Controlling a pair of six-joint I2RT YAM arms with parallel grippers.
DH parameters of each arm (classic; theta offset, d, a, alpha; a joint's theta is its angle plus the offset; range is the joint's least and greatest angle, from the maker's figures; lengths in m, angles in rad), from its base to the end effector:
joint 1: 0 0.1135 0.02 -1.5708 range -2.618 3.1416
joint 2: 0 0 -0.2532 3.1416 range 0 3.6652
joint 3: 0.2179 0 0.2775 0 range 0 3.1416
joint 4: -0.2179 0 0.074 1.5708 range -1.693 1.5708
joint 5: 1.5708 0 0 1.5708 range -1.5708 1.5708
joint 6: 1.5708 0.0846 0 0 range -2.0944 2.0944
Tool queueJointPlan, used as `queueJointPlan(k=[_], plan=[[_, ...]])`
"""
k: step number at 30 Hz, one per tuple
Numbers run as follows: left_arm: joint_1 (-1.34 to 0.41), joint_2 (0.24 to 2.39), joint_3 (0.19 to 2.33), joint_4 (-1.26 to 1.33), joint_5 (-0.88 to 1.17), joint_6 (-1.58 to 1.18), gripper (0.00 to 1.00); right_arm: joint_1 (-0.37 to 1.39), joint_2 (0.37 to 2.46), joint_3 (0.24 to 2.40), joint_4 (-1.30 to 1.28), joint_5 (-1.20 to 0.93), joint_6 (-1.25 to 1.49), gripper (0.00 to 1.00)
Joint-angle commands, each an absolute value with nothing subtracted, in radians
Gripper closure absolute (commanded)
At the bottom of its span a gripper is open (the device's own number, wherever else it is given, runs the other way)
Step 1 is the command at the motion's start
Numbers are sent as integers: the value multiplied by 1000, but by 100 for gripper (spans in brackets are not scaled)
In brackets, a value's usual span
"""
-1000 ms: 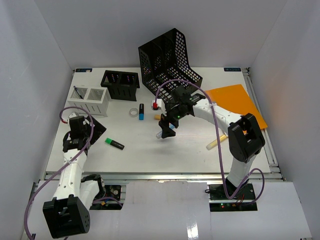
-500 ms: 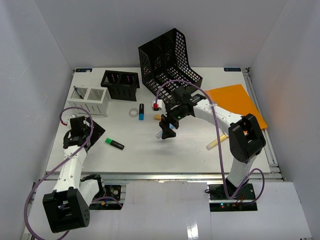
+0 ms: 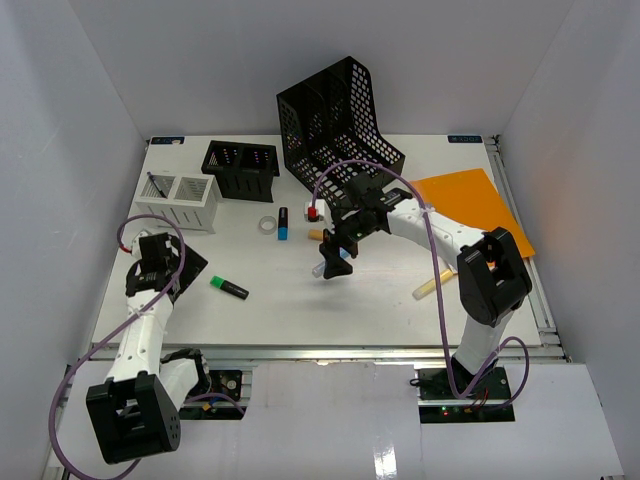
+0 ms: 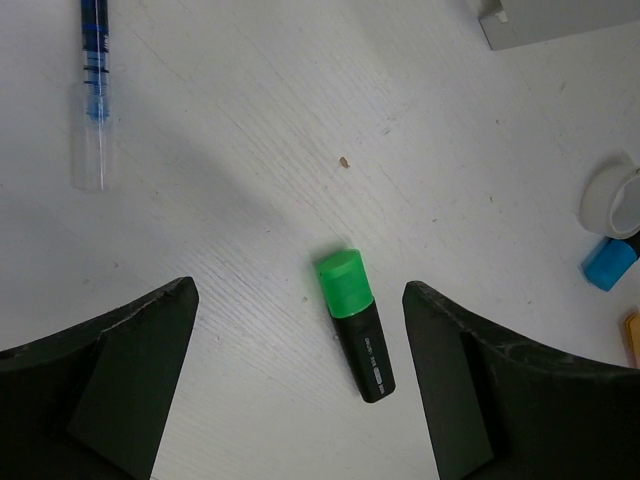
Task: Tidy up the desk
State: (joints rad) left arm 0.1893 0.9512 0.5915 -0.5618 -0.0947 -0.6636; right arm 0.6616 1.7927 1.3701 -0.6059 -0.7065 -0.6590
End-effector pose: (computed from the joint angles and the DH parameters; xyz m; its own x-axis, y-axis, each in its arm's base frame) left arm 0.2375 0.0536 0.1544 -0.4663 -0.7137 -0.5227 -0.6736 0.6695 -0.3131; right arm 0.2967 0.3007 0.1856 -0.0863 -0.6575 -0.7485 -0.9923 -0.0105 0.1236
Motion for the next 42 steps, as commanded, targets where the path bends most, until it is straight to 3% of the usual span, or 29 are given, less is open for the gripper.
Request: queueJointPlan(k=[1, 14, 29, 37, 42], plan=[[200, 955, 607, -567, -120, -672, 6, 657, 1752, 1352, -606, -742, -667, 6], [205, 1012, 621, -606, -218, -706, 17, 653, 1710, 1311, -583, -763, -652, 6], [228, 1225, 769, -584, -436, -707, 18, 619, 1723, 1287, -597, -766, -686, 7], [294, 1368, 781, -500, -415, -698, 19, 617, 1752, 1364, -686, -724, -719, 7], [356, 1454, 810, -466, -378, -674, 25, 617, 1764, 1377, -685, -727, -697, 7]])
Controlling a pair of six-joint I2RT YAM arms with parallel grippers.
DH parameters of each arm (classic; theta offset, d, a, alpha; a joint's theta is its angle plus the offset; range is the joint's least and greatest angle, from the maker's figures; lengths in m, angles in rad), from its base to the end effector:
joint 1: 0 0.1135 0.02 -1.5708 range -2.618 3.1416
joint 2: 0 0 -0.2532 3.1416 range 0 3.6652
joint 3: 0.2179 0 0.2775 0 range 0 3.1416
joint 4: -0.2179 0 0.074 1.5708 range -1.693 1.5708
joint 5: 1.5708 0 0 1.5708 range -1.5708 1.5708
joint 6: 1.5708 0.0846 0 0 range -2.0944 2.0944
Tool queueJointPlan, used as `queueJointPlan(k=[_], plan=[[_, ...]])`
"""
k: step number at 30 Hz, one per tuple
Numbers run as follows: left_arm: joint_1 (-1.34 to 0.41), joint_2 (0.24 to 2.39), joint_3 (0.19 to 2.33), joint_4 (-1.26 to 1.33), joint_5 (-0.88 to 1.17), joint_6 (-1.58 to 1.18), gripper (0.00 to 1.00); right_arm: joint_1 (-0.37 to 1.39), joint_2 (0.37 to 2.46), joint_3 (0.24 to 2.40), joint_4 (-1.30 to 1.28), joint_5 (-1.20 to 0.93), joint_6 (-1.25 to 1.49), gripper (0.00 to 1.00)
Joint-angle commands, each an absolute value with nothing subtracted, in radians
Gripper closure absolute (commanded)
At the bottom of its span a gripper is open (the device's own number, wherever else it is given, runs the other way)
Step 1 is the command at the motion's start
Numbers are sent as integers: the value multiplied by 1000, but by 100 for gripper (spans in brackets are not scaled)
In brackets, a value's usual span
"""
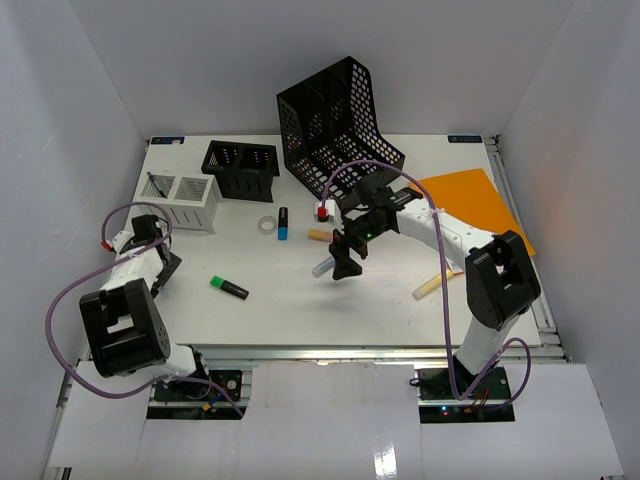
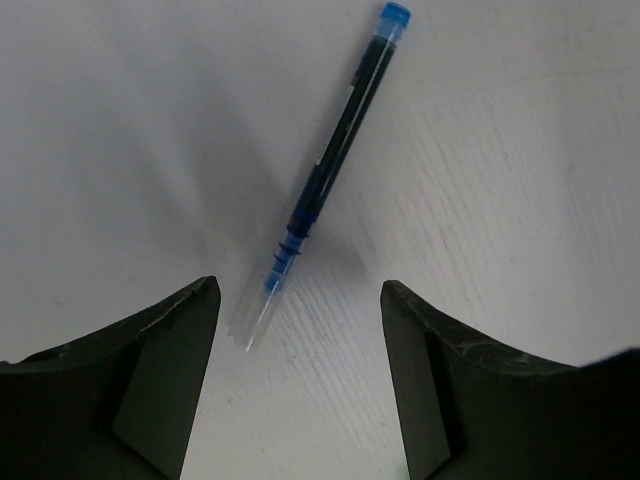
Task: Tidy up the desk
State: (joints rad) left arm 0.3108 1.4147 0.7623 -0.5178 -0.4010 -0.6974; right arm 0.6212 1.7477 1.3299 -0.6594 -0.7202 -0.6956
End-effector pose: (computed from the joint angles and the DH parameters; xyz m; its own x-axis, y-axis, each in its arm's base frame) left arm 0.2675 0.1206 0.1069 -0.3981 -0.7489 -0.5298 -0.8899 0.4554 0.0251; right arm 0.2942 0.2792 0.1865 -0.1065 -0.6686 -0.7359 -0.9898 0.0012 0.1422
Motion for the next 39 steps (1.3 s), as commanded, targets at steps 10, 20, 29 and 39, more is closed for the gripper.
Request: queueJointPlan(k=[10, 20, 29, 39], plan=[[411, 1557, 859, -421, -310, -621, 30, 617, 1774, 1377, -678, -727, -679, 7], [437, 1579, 837, -404, -247, -608, 42, 617, 1753, 1371, -676, -731, -669, 7], [437, 1564, 820, -405, -209, -598, 74, 615, 1729, 1357, -674, -732, -665, 7], [439, 1496, 791, -406, -104, -583, 98, 615, 1681, 1307, -657, -751, -672, 7]])
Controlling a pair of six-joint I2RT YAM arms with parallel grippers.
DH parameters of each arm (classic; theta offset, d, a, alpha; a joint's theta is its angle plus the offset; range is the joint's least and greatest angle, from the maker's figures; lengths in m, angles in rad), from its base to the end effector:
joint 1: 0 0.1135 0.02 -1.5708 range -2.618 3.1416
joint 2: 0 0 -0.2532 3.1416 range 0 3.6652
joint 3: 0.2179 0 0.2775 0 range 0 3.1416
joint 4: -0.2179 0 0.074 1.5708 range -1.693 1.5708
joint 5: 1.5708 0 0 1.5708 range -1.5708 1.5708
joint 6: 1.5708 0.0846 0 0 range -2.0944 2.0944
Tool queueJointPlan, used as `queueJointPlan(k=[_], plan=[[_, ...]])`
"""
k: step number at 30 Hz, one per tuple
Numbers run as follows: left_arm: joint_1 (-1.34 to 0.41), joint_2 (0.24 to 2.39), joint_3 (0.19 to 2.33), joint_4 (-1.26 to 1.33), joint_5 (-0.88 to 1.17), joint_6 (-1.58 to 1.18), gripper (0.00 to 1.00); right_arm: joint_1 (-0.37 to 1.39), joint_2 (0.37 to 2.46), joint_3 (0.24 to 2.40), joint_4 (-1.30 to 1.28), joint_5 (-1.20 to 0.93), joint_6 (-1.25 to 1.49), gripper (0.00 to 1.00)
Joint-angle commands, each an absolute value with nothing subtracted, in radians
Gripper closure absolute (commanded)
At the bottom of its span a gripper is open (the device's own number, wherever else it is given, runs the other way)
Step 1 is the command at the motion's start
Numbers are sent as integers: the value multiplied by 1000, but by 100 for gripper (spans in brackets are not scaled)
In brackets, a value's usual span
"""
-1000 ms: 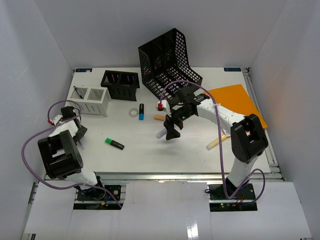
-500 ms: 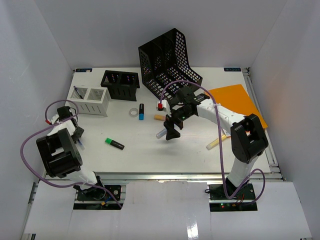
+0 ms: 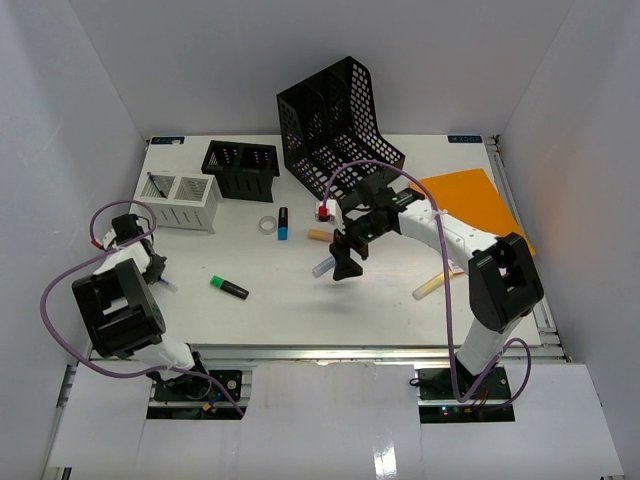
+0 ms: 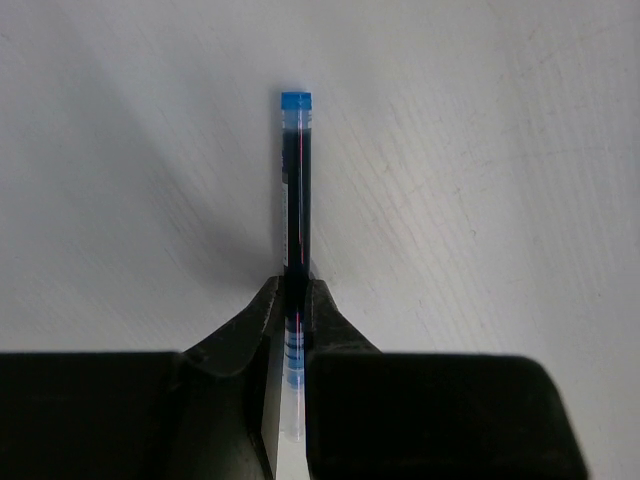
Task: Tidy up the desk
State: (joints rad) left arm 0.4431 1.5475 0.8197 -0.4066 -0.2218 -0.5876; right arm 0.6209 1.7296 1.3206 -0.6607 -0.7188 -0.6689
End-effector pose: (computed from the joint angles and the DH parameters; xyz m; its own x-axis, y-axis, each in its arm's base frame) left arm 0.2833 0.1551 0.0893 -0.4030 -0.7898 -0.4623 -0.8719 0.4849 -0.0684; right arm 0.2918 0.2772 0.1901 -0.1286 -0.6658 -0.7350 -0.9877 0.0194 0.1552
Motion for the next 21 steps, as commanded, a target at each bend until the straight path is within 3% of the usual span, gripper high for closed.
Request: queueJointPlan(k=[1, 10, 21], plan=[[439, 1484, 788, -407, -88, -582, 99, 616, 1678, 1306, -657, -755, -672, 7], [436, 1253, 745, -395, 124, -546, 100, 617, 1680, 1340, -653, -791, -660, 7], [407, 935, 664, -216, 598, -545, 100, 625, 1789, 1574, -670, -895, -442, 6]])
